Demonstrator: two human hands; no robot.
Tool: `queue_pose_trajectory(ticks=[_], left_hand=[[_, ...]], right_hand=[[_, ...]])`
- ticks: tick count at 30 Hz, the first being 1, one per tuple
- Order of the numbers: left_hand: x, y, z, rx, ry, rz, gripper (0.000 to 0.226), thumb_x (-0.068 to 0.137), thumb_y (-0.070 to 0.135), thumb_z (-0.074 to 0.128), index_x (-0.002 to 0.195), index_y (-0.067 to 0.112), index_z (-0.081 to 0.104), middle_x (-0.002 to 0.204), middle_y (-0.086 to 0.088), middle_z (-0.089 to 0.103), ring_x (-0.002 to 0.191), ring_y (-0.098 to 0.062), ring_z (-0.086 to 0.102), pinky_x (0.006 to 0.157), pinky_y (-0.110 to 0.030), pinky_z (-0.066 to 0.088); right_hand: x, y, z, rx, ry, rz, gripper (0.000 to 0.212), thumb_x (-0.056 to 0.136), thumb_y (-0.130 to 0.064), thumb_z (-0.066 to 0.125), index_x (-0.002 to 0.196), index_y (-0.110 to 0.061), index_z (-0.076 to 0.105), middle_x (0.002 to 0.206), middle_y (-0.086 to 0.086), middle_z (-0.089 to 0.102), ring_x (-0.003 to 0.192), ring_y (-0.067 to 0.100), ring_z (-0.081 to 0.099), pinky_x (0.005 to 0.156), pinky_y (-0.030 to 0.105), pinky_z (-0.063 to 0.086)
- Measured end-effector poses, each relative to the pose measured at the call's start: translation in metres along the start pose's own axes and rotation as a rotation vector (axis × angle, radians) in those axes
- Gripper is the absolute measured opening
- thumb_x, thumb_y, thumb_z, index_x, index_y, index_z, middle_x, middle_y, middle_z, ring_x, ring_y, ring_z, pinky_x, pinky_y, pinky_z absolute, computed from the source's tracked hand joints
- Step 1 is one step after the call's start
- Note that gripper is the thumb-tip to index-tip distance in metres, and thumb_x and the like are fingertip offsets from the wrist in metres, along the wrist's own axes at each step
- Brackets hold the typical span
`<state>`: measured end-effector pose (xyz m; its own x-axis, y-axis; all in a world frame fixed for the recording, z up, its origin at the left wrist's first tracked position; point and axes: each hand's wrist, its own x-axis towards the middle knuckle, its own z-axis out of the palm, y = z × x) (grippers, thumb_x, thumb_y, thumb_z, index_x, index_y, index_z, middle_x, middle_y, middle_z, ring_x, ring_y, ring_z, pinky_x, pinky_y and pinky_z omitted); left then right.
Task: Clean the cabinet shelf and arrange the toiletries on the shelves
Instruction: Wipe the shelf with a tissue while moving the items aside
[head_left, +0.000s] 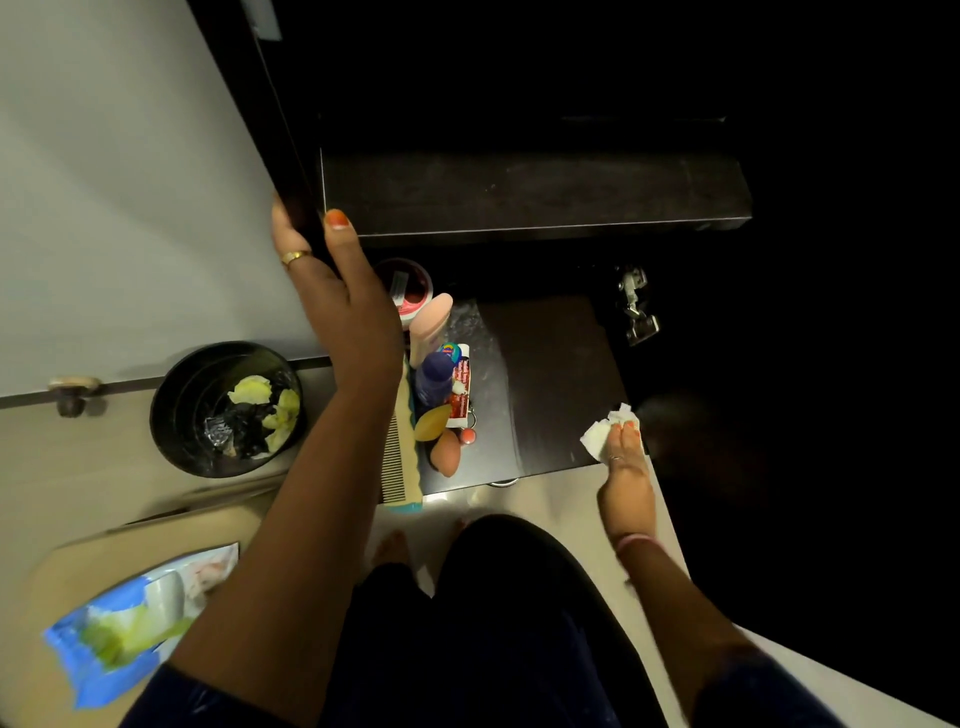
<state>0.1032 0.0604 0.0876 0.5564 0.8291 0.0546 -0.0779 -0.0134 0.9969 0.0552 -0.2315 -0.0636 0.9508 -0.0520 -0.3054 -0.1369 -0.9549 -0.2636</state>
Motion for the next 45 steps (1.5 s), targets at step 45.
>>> queue_pose_trajectory(ticks=[45], left_hand=[[-0.002,0.002,-0.001,-0.037,-0.032,0.032,0.045,0.1,0.018,0.036,0.143,0.01,0.023,0.136,-0.007,0.044,0.127,-0.017,0.046,0.106,-0.041,0.042]], right_hand=[[0.15,-0.185,-0.022,-0.286,-0.222,-0.62,0.035,0.1,-0.014,0.037,0.13,-0.005,0.052,0.129,0.022,0.055,0.119,0.036,0.052,0.101,0.039,0.039]])
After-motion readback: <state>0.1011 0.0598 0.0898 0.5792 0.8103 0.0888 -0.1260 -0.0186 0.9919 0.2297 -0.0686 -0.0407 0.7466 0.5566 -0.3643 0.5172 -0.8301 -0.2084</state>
